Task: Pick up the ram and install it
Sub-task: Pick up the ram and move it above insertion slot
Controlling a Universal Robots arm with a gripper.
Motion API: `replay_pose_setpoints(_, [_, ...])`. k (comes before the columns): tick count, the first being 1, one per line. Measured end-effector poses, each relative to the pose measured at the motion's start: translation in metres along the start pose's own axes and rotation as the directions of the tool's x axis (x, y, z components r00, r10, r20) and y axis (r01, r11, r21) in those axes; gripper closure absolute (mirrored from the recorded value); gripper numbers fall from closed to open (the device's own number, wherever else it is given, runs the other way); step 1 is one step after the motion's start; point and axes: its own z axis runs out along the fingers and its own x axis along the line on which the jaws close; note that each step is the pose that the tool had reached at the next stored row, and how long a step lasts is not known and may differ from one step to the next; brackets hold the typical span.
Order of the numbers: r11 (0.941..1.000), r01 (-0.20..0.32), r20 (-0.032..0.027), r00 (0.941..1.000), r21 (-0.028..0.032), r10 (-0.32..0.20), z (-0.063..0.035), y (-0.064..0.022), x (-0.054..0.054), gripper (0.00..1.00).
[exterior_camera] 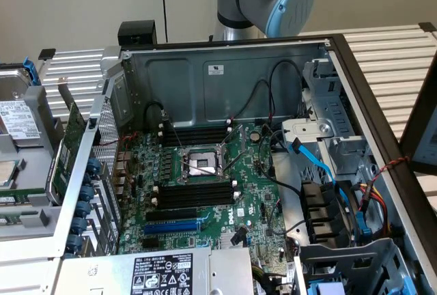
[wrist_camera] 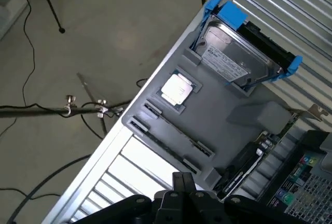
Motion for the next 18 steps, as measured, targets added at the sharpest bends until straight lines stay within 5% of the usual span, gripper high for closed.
replay_pose_setpoints(5, [0.9959, 0.091, -0.0048, 0.9959, -0.0014, -0.091, 0.0009, 0.0000, 0.0000, 0.89])
replay_pose_setpoints(9, [0.9867, 0.163, -0.0087, 0.9867, -0.0027, -0.163, 0.0019, -0.0001, 0.0000, 0.89])
replay_pose_setpoints(18, [0.9470, 0.321, -0.0169, 0.9469, -0.0068, -0.321, 0.0048, -0.0003, 0.0000, 0.89])
